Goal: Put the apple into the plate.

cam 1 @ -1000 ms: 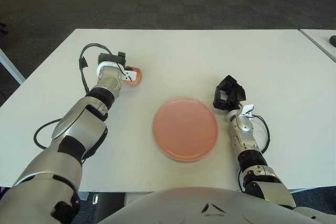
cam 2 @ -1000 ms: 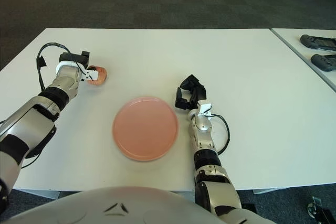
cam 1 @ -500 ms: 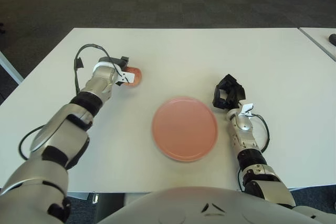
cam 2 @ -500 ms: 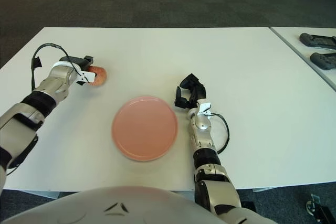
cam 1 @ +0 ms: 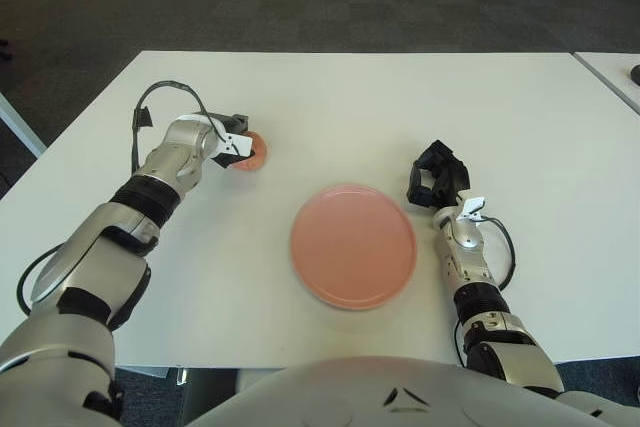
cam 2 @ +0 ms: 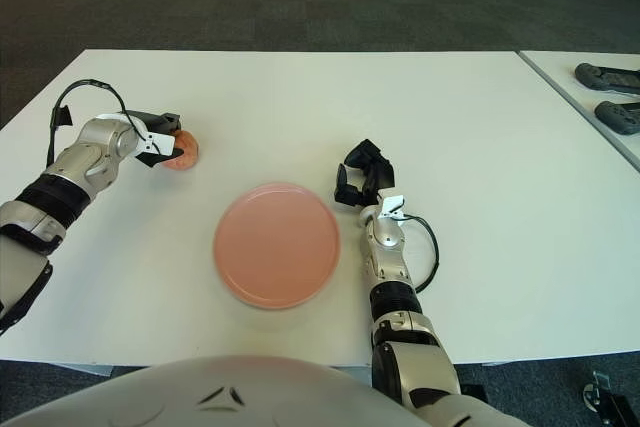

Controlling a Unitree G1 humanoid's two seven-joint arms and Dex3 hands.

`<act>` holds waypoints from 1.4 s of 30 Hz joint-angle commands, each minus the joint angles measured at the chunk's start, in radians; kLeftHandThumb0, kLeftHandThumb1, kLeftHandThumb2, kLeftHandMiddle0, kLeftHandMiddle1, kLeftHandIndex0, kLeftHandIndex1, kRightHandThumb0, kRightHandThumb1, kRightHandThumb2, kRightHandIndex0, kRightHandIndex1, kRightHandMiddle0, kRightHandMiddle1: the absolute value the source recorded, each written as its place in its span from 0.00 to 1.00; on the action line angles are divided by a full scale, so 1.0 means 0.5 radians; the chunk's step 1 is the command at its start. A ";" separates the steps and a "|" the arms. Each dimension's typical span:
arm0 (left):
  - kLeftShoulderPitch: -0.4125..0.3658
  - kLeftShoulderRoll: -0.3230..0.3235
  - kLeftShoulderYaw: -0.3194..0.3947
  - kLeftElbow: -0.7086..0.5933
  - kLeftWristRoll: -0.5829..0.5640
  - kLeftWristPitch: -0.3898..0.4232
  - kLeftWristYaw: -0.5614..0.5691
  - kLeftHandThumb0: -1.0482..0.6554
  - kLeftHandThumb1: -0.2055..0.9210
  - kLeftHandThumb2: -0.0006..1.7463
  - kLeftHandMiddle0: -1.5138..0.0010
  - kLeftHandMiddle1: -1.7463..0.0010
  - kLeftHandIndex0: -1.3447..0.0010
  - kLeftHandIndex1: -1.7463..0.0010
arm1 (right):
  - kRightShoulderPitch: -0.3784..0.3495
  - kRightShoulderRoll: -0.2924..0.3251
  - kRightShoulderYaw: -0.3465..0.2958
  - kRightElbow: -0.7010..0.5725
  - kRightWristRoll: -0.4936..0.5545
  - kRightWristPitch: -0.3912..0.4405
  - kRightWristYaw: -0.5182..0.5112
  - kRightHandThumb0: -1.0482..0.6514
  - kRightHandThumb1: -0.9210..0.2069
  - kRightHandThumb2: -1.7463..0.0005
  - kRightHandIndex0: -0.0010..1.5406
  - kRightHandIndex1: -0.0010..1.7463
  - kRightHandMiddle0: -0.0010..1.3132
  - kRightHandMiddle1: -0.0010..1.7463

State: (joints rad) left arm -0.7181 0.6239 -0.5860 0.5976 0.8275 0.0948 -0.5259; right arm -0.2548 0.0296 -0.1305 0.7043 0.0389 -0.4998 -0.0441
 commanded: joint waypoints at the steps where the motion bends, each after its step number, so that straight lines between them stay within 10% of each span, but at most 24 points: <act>1: 0.005 0.030 0.037 -0.004 -0.026 -0.034 -0.036 0.04 1.00 0.48 0.63 0.19 1.00 0.54 | 0.076 0.010 -0.009 0.088 0.015 0.082 -0.011 0.32 0.61 0.19 0.78 1.00 0.51 1.00; 7: 0.003 0.025 0.053 0.014 -0.043 -0.062 -0.041 0.04 1.00 0.46 0.50 0.02 1.00 0.55 | 0.079 0.011 -0.008 0.077 0.010 0.113 -0.025 0.32 0.60 0.20 0.78 1.00 0.51 1.00; 20: 0.007 0.010 0.073 0.069 -0.066 -0.146 0.025 0.05 1.00 0.41 0.29 0.00 1.00 0.48 | 0.079 0.015 0.002 0.064 -0.014 0.163 -0.091 0.33 0.60 0.20 0.77 1.00 0.50 1.00; 39: 0.017 -0.019 0.088 0.236 -0.080 -0.301 0.242 0.06 1.00 0.39 0.26 0.00 1.00 0.37 | 0.099 0.022 -0.001 0.036 0.000 0.152 -0.074 0.33 0.59 0.21 0.77 1.00 0.50 1.00; 42: 0.019 -0.045 0.062 0.268 -0.063 -0.322 0.271 0.06 1.00 0.38 0.38 0.00 1.00 0.44 | 0.100 0.020 -0.002 0.033 0.005 0.158 -0.068 0.33 0.59 0.21 0.77 1.00 0.50 1.00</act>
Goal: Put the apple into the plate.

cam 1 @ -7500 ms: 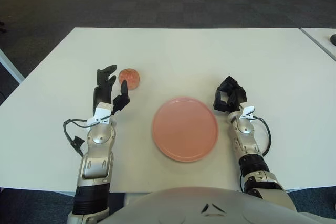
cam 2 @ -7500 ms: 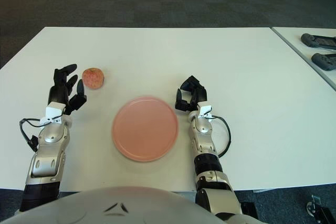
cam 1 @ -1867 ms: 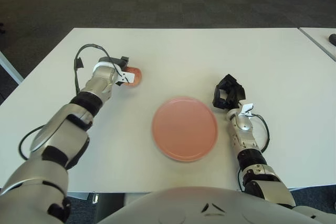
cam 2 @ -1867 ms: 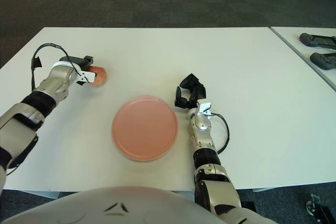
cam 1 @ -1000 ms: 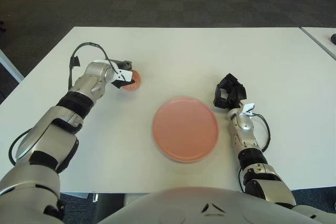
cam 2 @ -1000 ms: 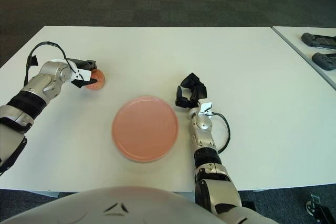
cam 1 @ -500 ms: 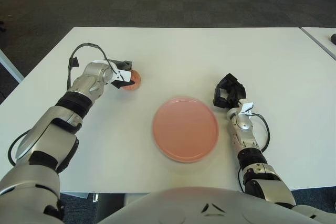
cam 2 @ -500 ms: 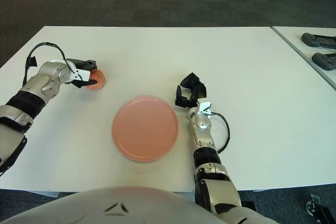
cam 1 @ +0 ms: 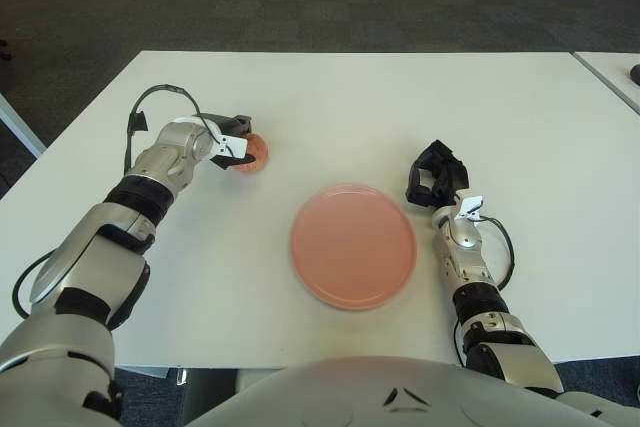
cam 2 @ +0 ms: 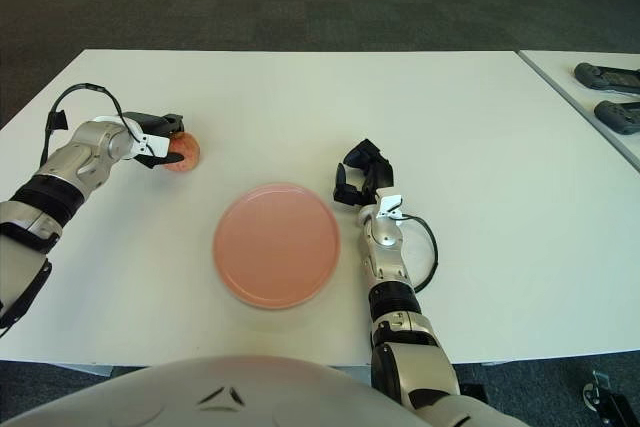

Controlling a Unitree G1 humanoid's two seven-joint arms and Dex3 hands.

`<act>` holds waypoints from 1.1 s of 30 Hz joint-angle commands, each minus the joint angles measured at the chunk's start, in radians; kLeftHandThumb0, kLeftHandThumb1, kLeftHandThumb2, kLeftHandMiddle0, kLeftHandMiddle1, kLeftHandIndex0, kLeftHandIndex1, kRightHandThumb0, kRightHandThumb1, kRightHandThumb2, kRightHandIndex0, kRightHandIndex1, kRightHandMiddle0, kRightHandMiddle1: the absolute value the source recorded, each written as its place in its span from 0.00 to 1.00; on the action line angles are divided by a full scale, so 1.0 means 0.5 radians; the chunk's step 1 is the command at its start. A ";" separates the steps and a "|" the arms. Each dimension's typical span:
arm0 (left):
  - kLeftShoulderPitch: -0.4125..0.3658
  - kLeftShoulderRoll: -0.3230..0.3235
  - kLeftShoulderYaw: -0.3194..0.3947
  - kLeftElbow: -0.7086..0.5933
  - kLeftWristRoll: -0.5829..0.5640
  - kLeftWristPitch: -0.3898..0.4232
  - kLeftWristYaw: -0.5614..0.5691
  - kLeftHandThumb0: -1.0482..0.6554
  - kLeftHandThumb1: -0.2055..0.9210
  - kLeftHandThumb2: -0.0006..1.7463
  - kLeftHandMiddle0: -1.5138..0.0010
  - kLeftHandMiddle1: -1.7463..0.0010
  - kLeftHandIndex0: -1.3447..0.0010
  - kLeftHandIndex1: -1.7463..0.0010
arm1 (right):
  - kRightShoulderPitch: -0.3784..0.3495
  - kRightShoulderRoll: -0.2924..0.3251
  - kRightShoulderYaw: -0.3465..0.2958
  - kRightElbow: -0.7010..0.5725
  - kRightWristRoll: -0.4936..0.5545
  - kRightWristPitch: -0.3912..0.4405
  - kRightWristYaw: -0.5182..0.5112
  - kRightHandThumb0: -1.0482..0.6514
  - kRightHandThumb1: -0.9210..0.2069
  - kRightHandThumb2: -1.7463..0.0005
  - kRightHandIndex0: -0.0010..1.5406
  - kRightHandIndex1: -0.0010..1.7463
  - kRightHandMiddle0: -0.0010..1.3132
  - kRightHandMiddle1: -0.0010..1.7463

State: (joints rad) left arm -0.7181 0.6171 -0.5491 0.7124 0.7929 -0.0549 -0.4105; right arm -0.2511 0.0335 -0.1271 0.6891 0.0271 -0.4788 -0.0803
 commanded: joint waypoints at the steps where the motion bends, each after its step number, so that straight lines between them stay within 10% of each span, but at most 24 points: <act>1: 0.019 -0.036 -0.017 0.045 0.011 -0.028 0.045 0.06 1.00 0.38 0.44 0.00 1.00 0.47 | 0.092 0.012 -0.009 0.063 0.029 0.118 0.006 0.33 0.59 0.21 0.77 1.00 0.50 1.00; 11: 0.061 -0.045 -0.079 0.099 0.045 -0.212 0.101 0.01 1.00 0.31 0.90 0.33 1.00 0.85 | 0.097 0.009 -0.013 0.063 0.035 0.089 0.027 0.33 0.59 0.21 0.78 1.00 0.50 1.00; 18: 0.072 -0.113 -0.153 0.116 0.121 -0.175 0.194 0.00 1.00 0.17 0.99 0.92 1.00 0.99 | 0.101 0.011 -0.021 0.059 0.038 0.087 0.028 0.33 0.60 0.20 0.78 1.00 0.50 1.00; 33: 0.101 -0.176 -0.135 -0.019 0.116 -0.036 0.167 0.00 1.00 0.09 1.00 1.00 1.00 1.00 | 0.117 0.015 -0.022 0.039 0.041 0.088 0.034 0.33 0.58 0.22 0.79 1.00 0.49 1.00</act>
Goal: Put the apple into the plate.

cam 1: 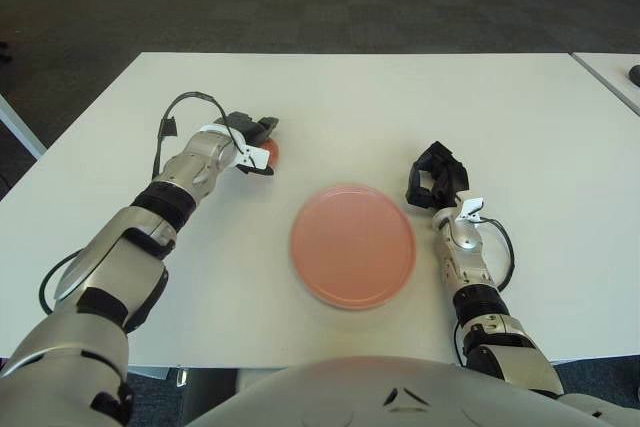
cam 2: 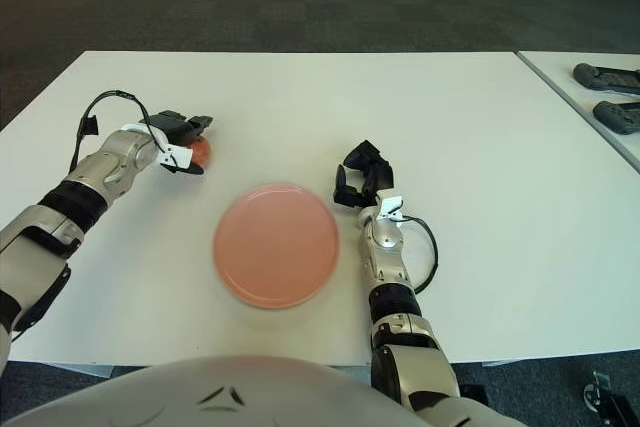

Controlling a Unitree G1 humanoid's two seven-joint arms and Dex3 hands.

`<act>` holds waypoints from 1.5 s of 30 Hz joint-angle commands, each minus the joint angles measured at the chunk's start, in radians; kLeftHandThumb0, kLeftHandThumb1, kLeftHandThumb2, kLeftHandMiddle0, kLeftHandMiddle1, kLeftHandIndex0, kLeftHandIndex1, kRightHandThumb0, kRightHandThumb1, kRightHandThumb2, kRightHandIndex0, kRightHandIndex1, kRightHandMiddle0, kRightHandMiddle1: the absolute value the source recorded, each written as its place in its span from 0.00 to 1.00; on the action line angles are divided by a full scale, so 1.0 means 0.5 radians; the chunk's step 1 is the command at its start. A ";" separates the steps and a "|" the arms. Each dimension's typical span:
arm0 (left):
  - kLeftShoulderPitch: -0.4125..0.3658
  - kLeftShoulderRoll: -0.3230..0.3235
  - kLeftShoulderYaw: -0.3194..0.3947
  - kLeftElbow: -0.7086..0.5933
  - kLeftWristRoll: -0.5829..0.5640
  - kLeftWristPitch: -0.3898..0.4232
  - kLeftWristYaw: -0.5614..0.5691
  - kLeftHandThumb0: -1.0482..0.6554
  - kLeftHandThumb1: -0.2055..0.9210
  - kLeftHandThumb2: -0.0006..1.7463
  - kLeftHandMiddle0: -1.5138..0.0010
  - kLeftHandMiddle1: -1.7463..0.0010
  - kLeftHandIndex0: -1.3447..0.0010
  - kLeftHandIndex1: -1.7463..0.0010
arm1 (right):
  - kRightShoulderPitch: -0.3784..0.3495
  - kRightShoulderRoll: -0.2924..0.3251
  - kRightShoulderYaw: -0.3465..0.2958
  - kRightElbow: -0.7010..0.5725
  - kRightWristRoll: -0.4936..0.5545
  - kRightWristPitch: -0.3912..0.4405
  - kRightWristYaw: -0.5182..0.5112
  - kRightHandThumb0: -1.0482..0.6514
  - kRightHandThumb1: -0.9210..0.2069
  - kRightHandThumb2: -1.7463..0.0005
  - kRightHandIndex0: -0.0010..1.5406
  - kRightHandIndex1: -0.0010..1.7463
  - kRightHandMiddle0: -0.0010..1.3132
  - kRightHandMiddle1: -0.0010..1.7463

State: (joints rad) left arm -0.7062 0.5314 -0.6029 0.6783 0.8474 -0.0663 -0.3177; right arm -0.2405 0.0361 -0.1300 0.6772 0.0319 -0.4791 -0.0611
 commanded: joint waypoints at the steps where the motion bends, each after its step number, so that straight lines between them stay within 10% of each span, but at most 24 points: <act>1: 0.077 -0.007 -0.025 0.058 0.006 -0.020 -0.001 0.00 1.00 0.09 1.00 1.00 1.00 1.00 | 0.097 0.010 -0.017 0.063 0.033 0.089 -0.003 0.33 0.58 0.22 0.79 1.00 0.49 1.00; 21: 0.028 -0.016 -0.052 0.132 0.026 -0.064 -0.018 0.00 1.00 0.05 1.00 1.00 1.00 1.00 | 0.104 0.019 -0.021 0.055 0.049 0.103 -0.002 0.33 0.58 0.22 0.79 1.00 0.49 1.00; 37: -0.023 0.052 -0.099 0.213 0.075 -0.109 -0.045 0.00 1.00 0.24 0.99 1.00 1.00 1.00 | 0.109 0.010 -0.006 0.039 0.037 0.107 -0.021 0.33 0.59 0.21 0.78 1.00 0.50 1.00; 45: -0.083 0.128 -0.209 0.171 0.207 -0.095 -0.253 0.00 1.00 0.23 0.83 0.93 1.00 1.00 | 0.120 0.007 -0.004 0.020 0.050 0.107 0.004 0.33 0.59 0.21 0.78 1.00 0.50 1.00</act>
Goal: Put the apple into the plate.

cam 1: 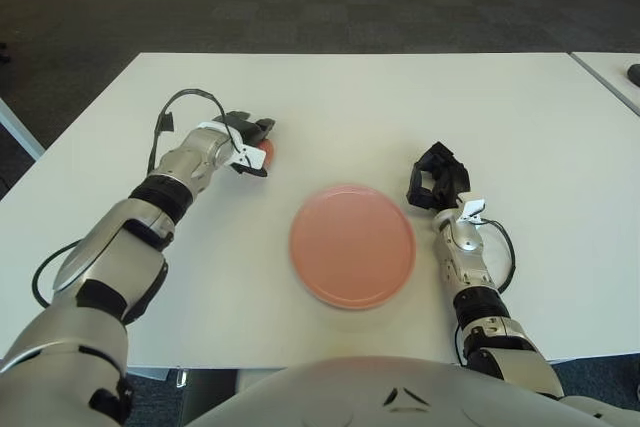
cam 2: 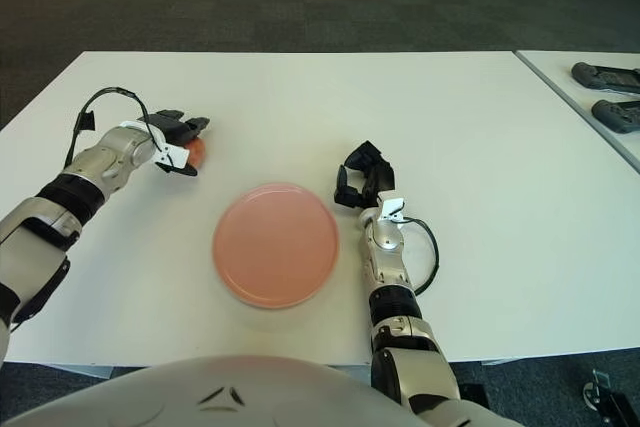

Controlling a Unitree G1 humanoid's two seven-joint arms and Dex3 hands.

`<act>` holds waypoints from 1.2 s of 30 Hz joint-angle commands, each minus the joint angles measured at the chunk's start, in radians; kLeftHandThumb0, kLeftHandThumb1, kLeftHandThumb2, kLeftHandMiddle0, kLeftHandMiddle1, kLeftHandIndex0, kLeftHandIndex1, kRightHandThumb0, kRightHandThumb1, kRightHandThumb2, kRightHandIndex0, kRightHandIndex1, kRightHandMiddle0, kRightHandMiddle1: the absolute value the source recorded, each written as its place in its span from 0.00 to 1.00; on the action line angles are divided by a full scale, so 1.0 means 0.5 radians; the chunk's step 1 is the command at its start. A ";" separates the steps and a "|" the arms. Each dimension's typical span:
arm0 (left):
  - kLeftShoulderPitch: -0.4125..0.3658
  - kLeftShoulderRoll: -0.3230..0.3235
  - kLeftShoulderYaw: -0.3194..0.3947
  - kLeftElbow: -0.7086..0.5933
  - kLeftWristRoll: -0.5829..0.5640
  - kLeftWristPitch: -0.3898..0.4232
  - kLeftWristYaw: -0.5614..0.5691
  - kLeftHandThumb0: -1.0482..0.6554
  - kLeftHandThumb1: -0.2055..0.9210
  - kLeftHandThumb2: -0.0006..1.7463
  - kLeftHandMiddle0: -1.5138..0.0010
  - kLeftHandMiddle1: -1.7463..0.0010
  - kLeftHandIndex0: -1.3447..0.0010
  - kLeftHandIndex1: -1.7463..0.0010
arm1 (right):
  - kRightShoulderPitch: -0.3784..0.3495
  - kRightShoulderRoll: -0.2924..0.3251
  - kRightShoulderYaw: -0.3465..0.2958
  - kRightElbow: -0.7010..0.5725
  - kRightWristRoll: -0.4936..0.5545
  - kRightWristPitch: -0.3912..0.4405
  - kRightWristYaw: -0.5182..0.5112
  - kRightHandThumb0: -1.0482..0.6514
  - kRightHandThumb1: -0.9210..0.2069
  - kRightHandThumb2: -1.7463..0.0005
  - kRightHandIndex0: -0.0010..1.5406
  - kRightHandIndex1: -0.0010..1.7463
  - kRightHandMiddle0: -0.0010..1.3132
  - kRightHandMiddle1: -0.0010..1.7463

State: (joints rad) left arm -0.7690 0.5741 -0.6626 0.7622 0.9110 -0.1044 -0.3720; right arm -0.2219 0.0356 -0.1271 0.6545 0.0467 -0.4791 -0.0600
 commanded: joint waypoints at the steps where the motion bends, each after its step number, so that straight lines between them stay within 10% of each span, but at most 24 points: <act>1: 0.037 0.059 -0.108 -0.017 0.099 -0.032 -0.178 0.00 1.00 0.22 0.81 0.93 1.00 1.00 | 0.083 0.008 -0.009 0.065 0.021 0.106 0.003 0.33 0.59 0.21 0.78 1.00 0.50 1.00; 11: -0.034 0.116 -0.182 -0.066 0.120 -0.196 -0.485 0.02 1.00 0.21 0.77 0.75 1.00 1.00 | 0.079 0.008 -0.015 0.069 0.020 0.104 -0.005 0.33 0.60 0.20 0.78 1.00 0.50 1.00; 17: 0.013 0.053 -0.028 -0.174 0.025 0.054 -0.561 0.01 1.00 0.21 0.78 0.58 0.99 0.99 | 0.079 0.007 -0.015 0.071 0.022 0.095 0.000 0.32 0.60 0.20 0.78 1.00 0.51 1.00; 19: 0.090 -0.145 0.026 -0.144 0.034 0.429 -0.474 0.08 0.96 0.23 0.76 0.40 0.85 0.52 | 0.080 0.006 -0.016 0.070 0.025 0.096 0.005 0.32 0.60 0.20 0.78 1.00 0.51 1.00; 22: 0.113 -0.334 -0.030 0.050 0.094 0.674 -0.396 0.44 0.67 0.49 0.62 0.23 0.68 0.27 | 0.081 0.003 -0.017 0.069 0.023 0.099 0.001 0.32 0.60 0.20 0.78 1.00 0.51 1.00; 23: 0.114 -0.163 0.031 -0.231 0.038 0.577 -0.557 0.50 0.61 0.54 0.60 0.20 0.65 0.21 | 0.081 0.003 -0.017 0.071 0.021 0.099 -0.002 0.32 0.60 0.20 0.78 1.00 0.51 1.00; 26: 0.127 0.065 0.127 -0.639 -0.052 0.478 -0.775 0.56 0.58 0.60 0.66 0.17 0.61 0.09 | 0.078 0.004 -0.018 0.075 0.017 0.103 -0.014 0.32 0.60 0.20 0.79 1.00 0.51 1.00; 31: 0.180 0.056 0.194 -0.726 -0.098 0.521 -0.765 0.60 0.55 0.64 0.68 0.16 0.58 0.02 | 0.075 0.009 -0.022 0.074 0.016 0.122 -0.036 0.32 0.61 0.19 0.79 1.00 0.51 1.00; 36: 0.194 0.073 0.190 -0.704 -0.097 0.465 -0.733 0.39 0.58 0.65 0.75 0.16 0.61 0.01 | 0.078 0.006 -0.021 0.065 0.024 0.129 -0.021 0.32 0.61 0.19 0.79 1.00 0.51 1.00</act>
State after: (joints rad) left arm -0.6897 0.5839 -0.5742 0.3895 0.8623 0.1405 -0.7428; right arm -0.2214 0.0340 -0.1303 0.6505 0.0473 -0.4750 -0.0675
